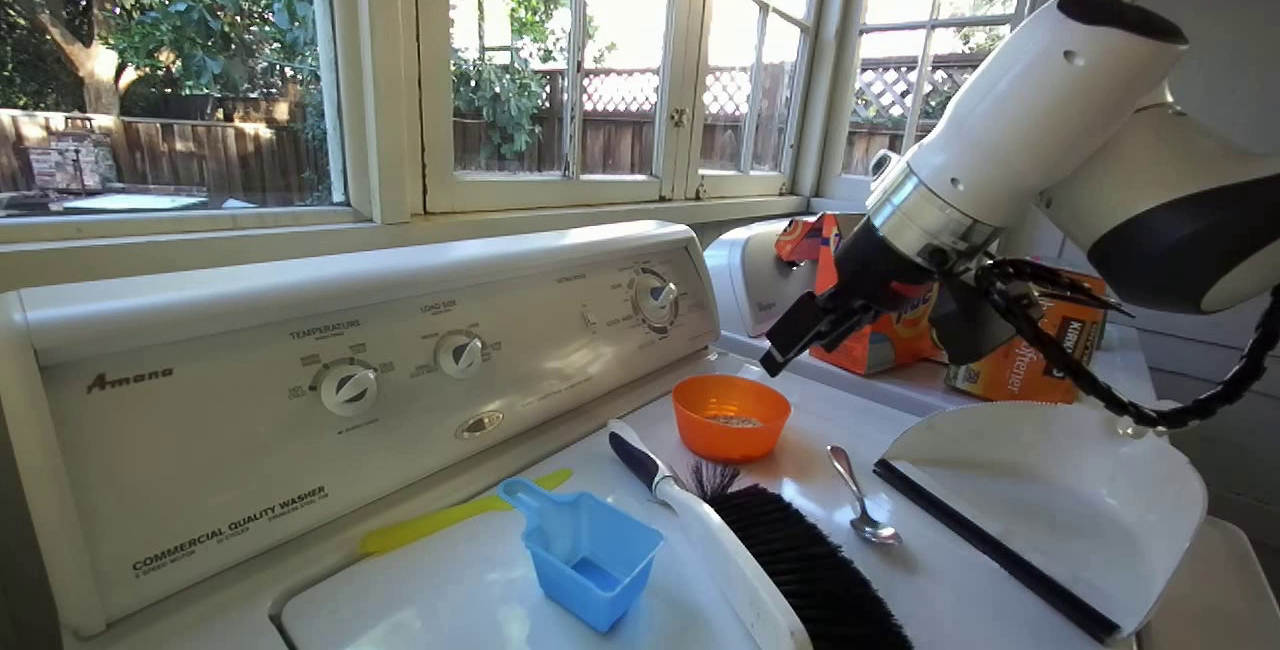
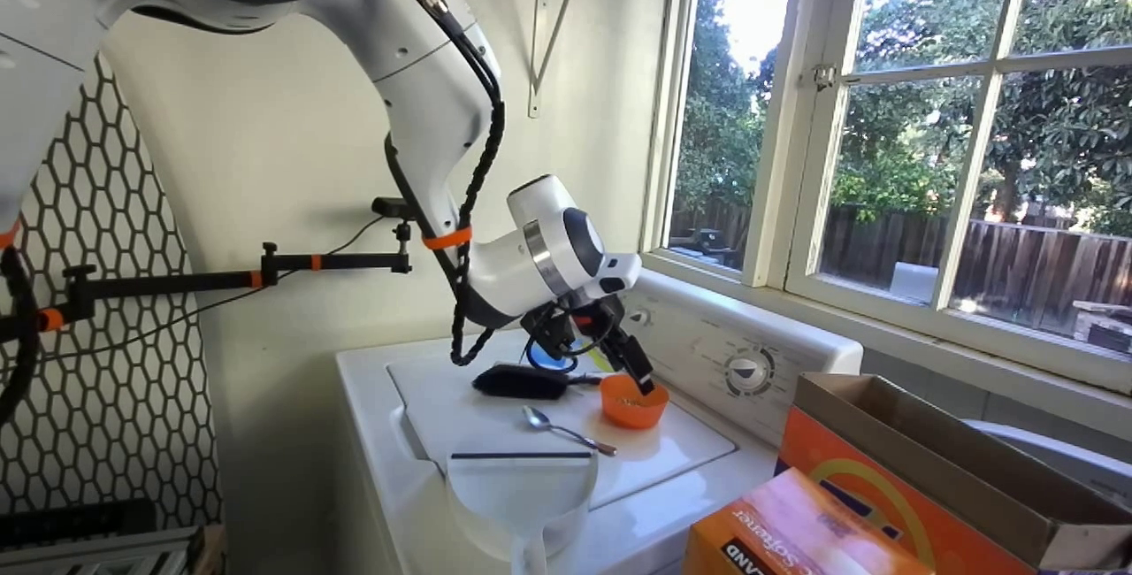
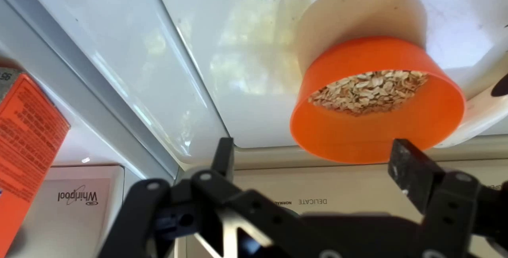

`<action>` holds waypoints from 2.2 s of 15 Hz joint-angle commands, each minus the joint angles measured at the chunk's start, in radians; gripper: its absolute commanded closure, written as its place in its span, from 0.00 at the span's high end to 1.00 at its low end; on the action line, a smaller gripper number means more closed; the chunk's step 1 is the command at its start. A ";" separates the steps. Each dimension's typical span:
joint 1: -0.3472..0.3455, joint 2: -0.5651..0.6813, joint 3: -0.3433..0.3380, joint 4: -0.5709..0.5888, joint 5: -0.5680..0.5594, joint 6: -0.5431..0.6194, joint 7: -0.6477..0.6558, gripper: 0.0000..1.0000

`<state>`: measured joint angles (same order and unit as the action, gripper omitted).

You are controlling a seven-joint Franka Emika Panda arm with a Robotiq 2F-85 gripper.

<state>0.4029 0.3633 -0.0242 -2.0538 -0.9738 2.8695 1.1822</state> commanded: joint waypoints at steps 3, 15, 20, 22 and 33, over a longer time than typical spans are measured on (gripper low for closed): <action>0.047 0.052 -0.054 0.037 -0.098 0.016 0.164 1.00; 0.098 0.112 -0.111 0.085 -0.220 0.005 0.372 0.75; 0.102 0.122 -0.116 0.088 -0.233 0.009 0.404 0.55; 0.098 0.125 -0.112 0.086 -0.228 0.011 0.399 0.80; 0.095 0.133 -0.109 0.081 -0.221 0.015 0.412 0.06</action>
<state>0.4860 0.4810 -0.1210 -1.9831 -1.1693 2.8696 1.5509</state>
